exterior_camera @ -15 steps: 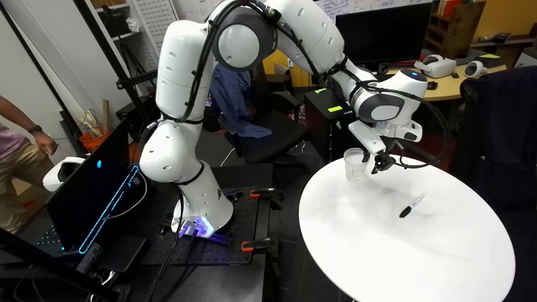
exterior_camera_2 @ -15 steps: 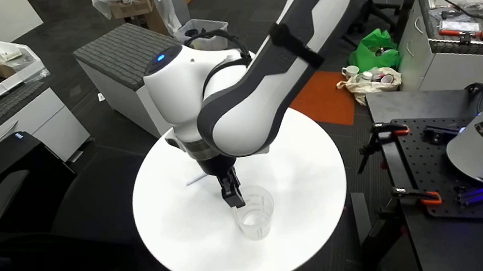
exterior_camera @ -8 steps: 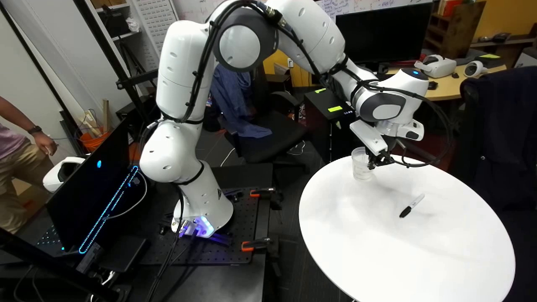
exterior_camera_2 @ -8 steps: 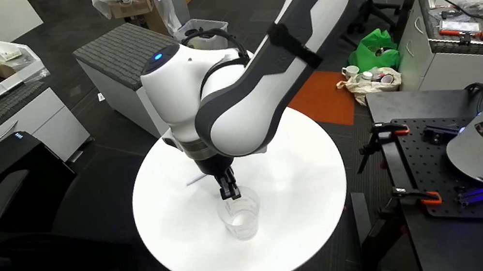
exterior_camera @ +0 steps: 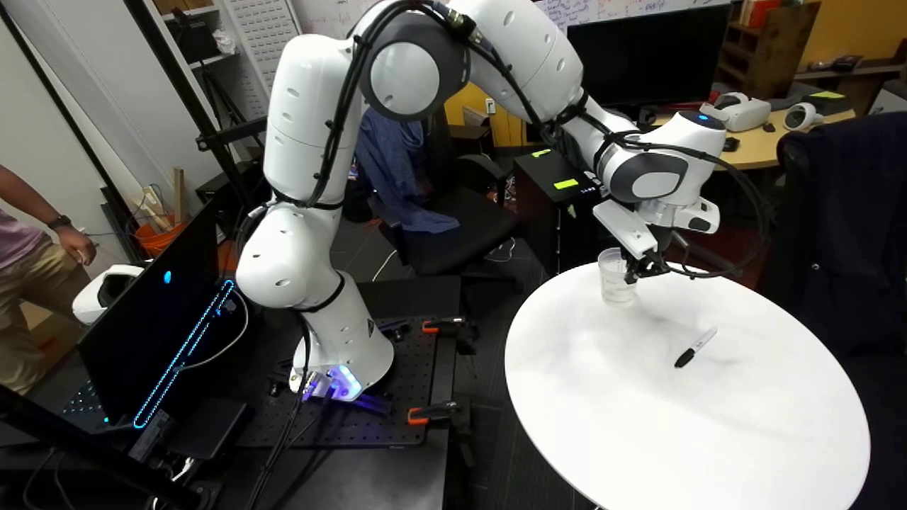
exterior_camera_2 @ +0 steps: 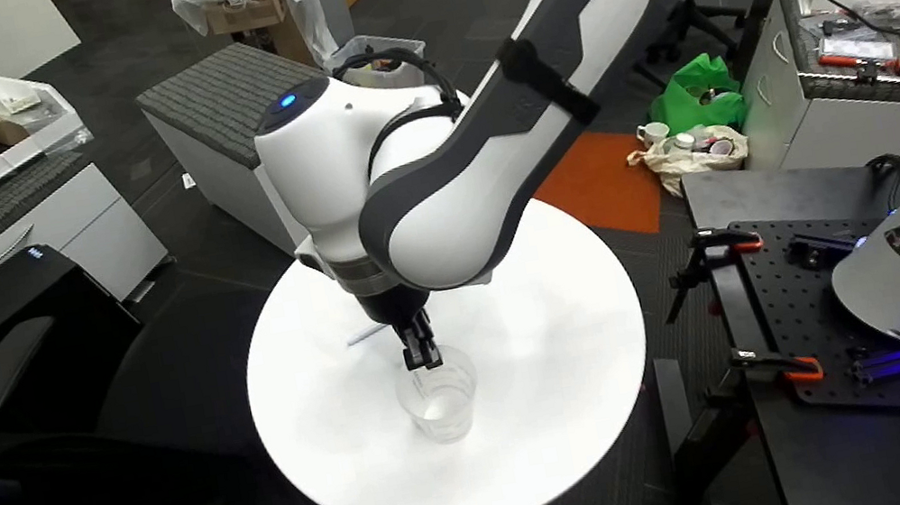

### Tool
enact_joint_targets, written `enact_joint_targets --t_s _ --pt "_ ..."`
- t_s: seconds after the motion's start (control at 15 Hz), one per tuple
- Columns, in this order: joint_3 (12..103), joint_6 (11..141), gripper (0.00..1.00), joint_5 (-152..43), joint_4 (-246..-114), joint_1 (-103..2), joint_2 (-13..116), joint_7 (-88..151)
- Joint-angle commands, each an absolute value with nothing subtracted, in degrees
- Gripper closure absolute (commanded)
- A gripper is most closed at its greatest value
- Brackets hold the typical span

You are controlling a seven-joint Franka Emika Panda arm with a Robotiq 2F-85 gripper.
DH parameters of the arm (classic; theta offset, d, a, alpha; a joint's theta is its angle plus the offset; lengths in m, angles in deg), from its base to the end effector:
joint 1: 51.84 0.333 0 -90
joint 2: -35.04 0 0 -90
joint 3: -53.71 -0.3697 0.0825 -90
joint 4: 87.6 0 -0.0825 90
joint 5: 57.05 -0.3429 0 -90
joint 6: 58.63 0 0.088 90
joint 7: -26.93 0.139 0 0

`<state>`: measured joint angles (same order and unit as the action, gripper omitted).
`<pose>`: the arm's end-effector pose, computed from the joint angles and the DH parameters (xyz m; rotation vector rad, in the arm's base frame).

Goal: Move the cup to the right, place the pen inside the cup

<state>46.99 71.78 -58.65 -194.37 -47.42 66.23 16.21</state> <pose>0.6113 0.1156 0.2599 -3.0076 -0.5304 0.1972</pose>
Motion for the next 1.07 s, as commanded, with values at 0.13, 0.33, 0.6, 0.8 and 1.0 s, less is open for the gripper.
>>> enact_joint_targets --t_s 0.13,0.33,0.6,0.8,1.0 --pt "48.1 72.3 0.99 -58.3 -196.1 -47.5 61.4 19.5" --pt "48.5 73.1 0.99 -59.2 -197.0 -48.5 58.8 20.0" --pt "49.1 74.1 0.99 -61.5 -197.9 -50.6 55.9 19.8" --pt "49.7 75.0 0.99 -64.3 -198.4 -52.6 54.5 19.6" --pt "50.5 76.0 0.99 -66.9 -199.0 -54.5 53.7 19.7"
